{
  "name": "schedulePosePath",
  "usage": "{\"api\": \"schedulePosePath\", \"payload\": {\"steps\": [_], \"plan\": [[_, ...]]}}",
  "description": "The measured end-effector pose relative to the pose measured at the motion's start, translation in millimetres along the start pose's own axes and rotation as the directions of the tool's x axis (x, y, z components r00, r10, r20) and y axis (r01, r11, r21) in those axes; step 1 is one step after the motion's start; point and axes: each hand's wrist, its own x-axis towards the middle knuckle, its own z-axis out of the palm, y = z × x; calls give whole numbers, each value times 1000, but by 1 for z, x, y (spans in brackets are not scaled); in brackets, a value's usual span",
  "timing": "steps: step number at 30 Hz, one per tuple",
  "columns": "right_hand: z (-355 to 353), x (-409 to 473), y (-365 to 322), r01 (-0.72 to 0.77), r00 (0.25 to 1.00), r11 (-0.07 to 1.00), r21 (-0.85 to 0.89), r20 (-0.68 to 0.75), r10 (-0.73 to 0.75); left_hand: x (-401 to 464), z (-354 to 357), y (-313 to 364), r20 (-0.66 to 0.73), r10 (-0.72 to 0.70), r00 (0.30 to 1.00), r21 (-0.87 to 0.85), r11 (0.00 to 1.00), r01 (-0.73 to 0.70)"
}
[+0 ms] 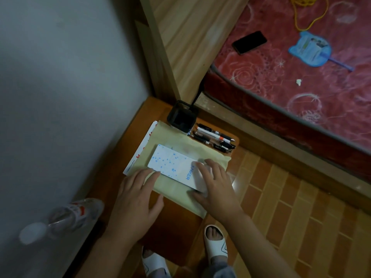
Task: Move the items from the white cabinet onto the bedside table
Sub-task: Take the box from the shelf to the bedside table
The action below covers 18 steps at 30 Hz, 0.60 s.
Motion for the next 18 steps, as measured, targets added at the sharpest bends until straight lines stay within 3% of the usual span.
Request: {"api": "schedulePosePath", "payload": {"steps": [4, 18], "plan": [[-32, -14, -5, 8, 1000, 999, 44, -14, -7, -4, -23, 21, -51, 19, 999, -5, 1000, -19], [-199, -78, -25, 44, 998, 994, -103, -34, -48, -48, -143, 125, -156, 68, 985, 57, 997, -60]]}}
